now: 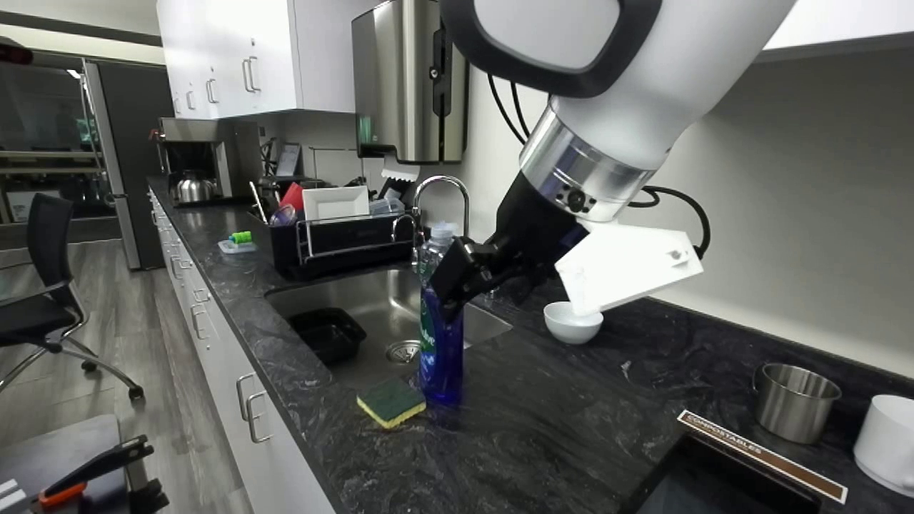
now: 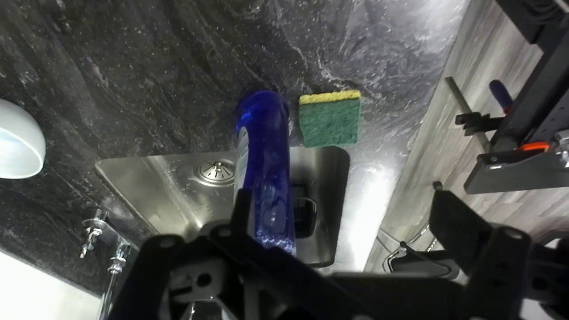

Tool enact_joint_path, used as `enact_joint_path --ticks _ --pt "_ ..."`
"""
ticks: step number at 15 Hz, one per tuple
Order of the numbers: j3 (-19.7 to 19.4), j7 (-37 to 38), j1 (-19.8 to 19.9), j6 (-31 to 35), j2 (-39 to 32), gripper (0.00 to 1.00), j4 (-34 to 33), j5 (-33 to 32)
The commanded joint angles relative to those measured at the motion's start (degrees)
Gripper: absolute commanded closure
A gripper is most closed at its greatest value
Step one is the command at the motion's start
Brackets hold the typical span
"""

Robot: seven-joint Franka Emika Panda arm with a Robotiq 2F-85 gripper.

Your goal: Pour the liquid soap into the sink

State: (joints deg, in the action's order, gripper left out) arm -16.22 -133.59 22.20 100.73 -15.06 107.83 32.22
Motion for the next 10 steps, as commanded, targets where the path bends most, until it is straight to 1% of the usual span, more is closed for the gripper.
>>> enact_joint_path --ticks 1,4,9,10 --pt "0.0 -2.83 1.8 -2.77 0.93 0.0 -0.36 -5.67" --pt "-0.52 -6.49 3.35 -6.14 1.31 0.0 -0.52 -9.37" --pt "-0.54 -21.05 4.56 -12.19 1.84 0.0 -0.2 -13.53" --pt "10.48 -16.18 10.6 -13.08 4.76 0.0 -0.11 -15.45"
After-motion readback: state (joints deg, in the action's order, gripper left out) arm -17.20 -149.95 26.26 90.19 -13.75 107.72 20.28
